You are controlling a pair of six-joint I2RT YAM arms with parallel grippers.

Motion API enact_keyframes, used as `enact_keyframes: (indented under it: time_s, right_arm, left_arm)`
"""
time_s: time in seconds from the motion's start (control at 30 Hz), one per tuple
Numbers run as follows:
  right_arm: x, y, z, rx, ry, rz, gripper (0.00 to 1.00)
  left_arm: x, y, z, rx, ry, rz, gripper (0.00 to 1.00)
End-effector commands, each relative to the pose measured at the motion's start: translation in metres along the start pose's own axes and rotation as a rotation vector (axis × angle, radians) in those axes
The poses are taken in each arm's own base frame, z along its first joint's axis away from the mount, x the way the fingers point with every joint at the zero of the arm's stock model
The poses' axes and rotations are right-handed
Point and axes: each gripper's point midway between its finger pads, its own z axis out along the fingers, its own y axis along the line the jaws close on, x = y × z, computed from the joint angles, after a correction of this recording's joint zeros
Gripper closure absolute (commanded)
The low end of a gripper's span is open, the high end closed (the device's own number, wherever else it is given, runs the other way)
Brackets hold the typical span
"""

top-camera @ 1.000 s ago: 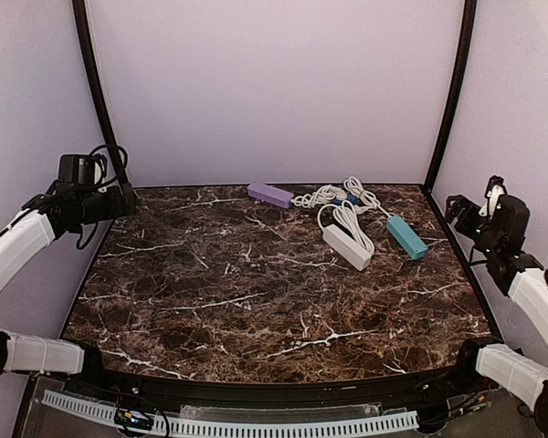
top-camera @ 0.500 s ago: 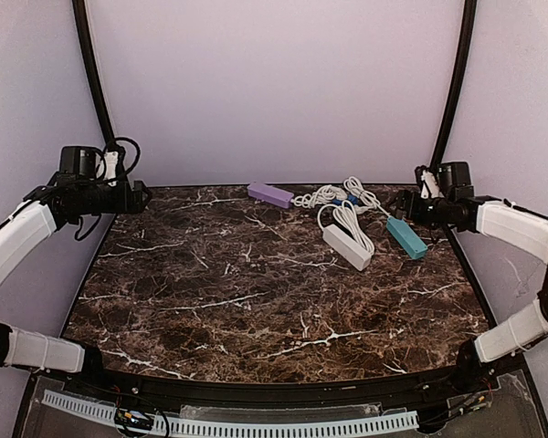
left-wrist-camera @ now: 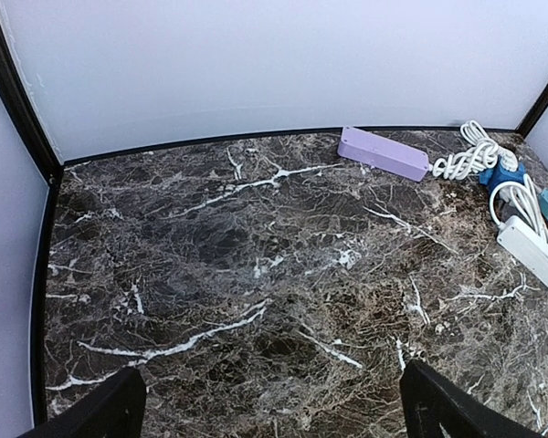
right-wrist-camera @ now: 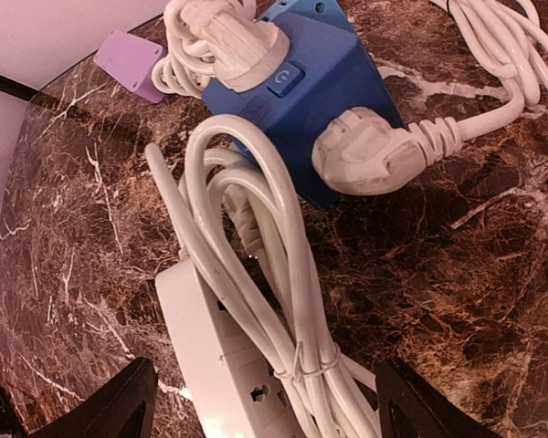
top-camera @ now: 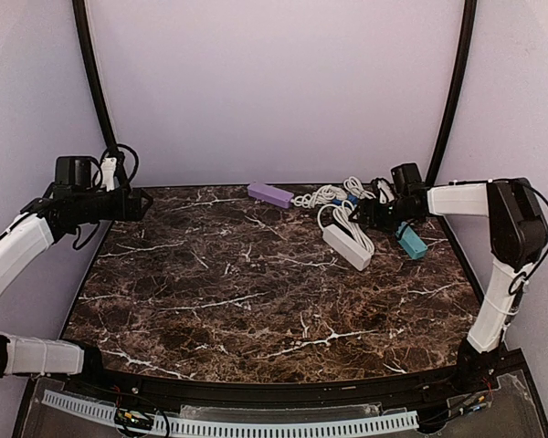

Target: Pull the plug off the socket

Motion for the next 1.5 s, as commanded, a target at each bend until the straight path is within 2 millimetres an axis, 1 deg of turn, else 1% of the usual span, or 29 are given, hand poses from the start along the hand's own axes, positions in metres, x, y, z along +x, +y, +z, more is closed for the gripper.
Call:
enact_keyframes:
  time_s: [0.0, 0.1, 0.37, 0.6, 0.8, 1.03, 1.1, 1.2, 1.23, 1.33, 1.47]
  right_arm:
    - [-0.016, 0.007, 0.009, -0.007, -0.040, -0.064, 0.18]
    - [-0.015, 0.000, 0.014, 0.027, -0.030, -0.079, 0.20]
    - [-0.010, 0.010, 0.025, -0.025, 0.008, -0.180, 0.28]
    - [-0.012, 0.001, 0.034, 0.015, 0.002, -0.175, 0.39]
    - [-0.015, -0.007, 0.045, 0.042, -0.005, -0.182, 0.43]
    - [-0.020, 0.004, 0.053, 0.027, -0.025, -0.208, 0.49]
    - [-0.020, 0.005, 0.056, 0.032, -0.025, -0.214, 0.53]
    - [-0.019, 0.005, 0.059, 0.039, -0.026, -0.219, 0.56]
    - [-0.018, 0.006, 0.061, 0.038, -0.026, -0.220, 0.58]
    - [-0.017, 0.010, 0.063, 0.029, -0.030, -0.225, 0.69]
    - [-0.012, 0.020, 0.063, 0.018, -0.035, -0.250, 0.91]
  left_arm:
    - [-0.005, 0.000, -0.009, -0.008, -0.038, 0.010, 0.00]
    - [-0.006, -0.002, -0.010, 0.007, -0.044, 0.003, 0.00]
    - [-0.004, -0.008, -0.007, 0.042, -0.035, -0.008, 0.00]
    - [-0.003, -0.008, -0.006, 0.047, -0.042, -0.015, 0.00]
    - [-0.003, -0.005, -0.007, 0.029, -0.042, -0.010, 0.00]
    - [-0.001, -0.003, -0.005, 0.015, -0.035, -0.005, 0.00]
    - [-0.001, -0.002, -0.004, 0.013, -0.031, -0.004, 0.00]
    - [0.001, -0.001, -0.003, 0.010, -0.024, -0.004, 0.00]
    - [0.001, -0.001, -0.003, 0.008, -0.022, -0.004, 0.00]
    - [0.002, -0.001, -0.002, 0.008, -0.020, -0.005, 0.00]
    - [0.002, -0.001, -0.001, 0.007, -0.017, -0.007, 0.00]
